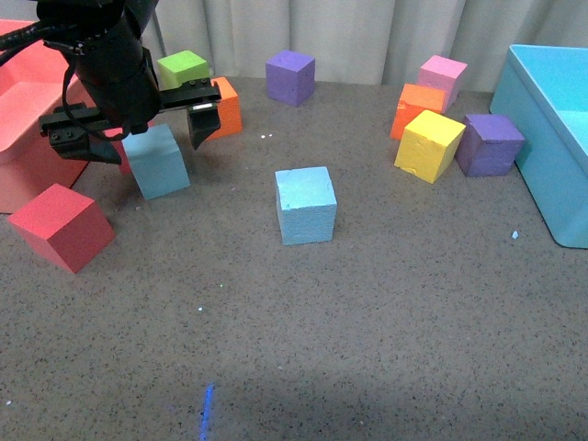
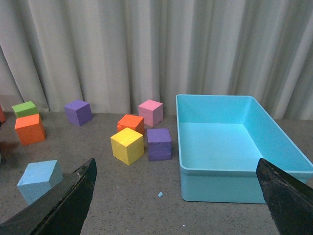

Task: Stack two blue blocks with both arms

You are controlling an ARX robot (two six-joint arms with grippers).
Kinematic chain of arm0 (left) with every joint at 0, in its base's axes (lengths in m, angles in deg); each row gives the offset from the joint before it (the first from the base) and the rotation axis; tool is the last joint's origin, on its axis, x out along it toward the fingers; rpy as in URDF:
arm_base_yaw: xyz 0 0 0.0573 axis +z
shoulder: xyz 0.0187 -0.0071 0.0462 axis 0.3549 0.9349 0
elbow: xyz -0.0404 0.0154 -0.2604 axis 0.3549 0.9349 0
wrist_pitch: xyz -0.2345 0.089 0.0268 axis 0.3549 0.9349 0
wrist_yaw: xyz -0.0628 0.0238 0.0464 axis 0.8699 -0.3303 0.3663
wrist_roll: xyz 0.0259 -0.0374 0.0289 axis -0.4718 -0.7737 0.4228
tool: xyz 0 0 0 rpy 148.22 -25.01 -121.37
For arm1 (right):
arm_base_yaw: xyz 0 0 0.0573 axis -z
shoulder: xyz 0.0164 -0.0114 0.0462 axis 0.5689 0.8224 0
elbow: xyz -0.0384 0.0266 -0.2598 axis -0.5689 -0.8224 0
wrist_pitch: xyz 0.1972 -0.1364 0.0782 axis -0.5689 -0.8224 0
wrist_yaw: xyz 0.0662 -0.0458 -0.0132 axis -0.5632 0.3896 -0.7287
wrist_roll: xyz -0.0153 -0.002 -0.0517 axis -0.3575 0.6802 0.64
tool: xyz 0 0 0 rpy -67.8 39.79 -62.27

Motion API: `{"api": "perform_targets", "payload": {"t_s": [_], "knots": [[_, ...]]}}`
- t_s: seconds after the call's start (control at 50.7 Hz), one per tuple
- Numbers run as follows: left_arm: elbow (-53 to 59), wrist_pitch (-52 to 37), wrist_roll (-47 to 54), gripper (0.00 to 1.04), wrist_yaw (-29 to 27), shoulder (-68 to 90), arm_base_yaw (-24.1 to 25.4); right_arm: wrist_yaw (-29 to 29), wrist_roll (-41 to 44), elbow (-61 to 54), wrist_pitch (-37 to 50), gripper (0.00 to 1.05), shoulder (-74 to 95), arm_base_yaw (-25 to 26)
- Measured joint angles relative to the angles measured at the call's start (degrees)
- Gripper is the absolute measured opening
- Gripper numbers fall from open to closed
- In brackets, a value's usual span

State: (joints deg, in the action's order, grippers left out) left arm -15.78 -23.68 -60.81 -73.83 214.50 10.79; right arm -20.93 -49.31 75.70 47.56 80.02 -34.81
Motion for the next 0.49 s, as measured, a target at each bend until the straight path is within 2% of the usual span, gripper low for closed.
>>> {"api": "perform_targets", "payload": {"t_s": [0.217,0.335,0.414,0.493], "knots": [[-4.26,1.79,-1.03,0.97,0.87,3.93,0.94,0.0,0.0,0.0,0.0,0.95,0.0,0.0],[-5.84,2.82,-1.29,0.82,0.92,4.98,1.14,0.0,0.0,0.0,0.0,0.95,0.0,0.0],[-6.25,3.89,-1.46,0.66,0.92,5.18,1.2,0.0,0.0,0.0,0.0,0.95,0.0,0.0],[-6.16,3.87,-1.75,0.56,0.96,5.11,0.98,0.0,0.0,0.0,0.0,0.95,0.0,0.0]]}}
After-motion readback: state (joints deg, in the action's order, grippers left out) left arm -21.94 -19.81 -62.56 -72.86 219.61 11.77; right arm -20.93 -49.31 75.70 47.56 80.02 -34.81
